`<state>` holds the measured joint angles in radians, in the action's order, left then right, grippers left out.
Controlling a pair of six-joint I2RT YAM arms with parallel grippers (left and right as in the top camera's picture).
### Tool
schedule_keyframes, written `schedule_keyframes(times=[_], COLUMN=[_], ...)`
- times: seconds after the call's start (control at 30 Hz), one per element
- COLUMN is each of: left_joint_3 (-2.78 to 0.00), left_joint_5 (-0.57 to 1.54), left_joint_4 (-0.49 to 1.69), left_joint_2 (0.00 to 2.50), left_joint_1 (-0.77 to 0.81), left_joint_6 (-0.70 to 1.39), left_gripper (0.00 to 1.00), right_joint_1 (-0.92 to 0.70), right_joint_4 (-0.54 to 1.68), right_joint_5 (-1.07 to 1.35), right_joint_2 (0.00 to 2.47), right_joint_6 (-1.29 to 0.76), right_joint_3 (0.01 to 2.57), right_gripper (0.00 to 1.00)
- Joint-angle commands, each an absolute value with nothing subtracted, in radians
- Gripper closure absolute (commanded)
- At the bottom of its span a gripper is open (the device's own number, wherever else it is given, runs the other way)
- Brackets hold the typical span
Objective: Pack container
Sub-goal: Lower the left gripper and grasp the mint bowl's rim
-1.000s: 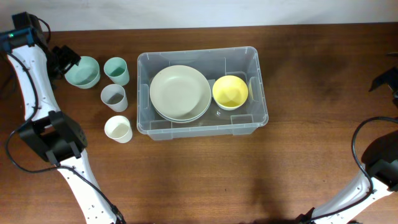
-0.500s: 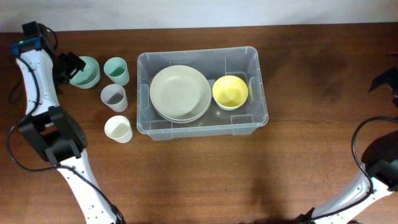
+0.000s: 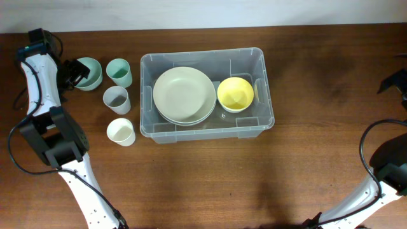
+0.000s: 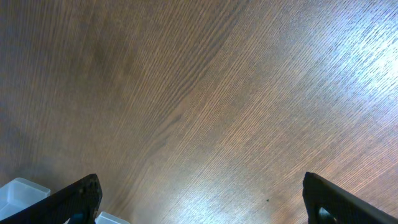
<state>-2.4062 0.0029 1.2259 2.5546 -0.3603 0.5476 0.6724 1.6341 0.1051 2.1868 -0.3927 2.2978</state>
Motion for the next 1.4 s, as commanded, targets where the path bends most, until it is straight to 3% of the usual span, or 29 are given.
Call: schedule_keyframes(times=[0.0, 1.1, 1.23, 1.37], left_joint_3=[-2.387, -2.357, -2.357, -2.357], left_joint_5=[-0.027, -0.041, -0.041, -0.041], left_joint_4=[1.215, 1.161, 1.158, 1.156], left_joint_2=[2.521, 2.589, 2.589, 2.589], left_joint_1=[-0.362, -0.363, -0.363, -0.362], left_joint_6=[0.569, 0.568, 0.568, 0.568], left_gripper=[0.01, 0.01, 0.11, 0.39], right_joint_1=[0.668, 0.668, 0.668, 0.668], right_joint_4=[1.634, 1.634, 1.634, 1.634], right_joint_5=[0.101, 0.101, 0.101, 0.101], right_joint_2=[2.166, 2.166, 2.166, 2.166], right_joint_6=[-0.402, -0.402, -0.402, -0.402], right_joint_3=[2.294, 2.294, 2.294, 2.294], right_gripper=[0.01, 0.01, 0.01, 0.01])
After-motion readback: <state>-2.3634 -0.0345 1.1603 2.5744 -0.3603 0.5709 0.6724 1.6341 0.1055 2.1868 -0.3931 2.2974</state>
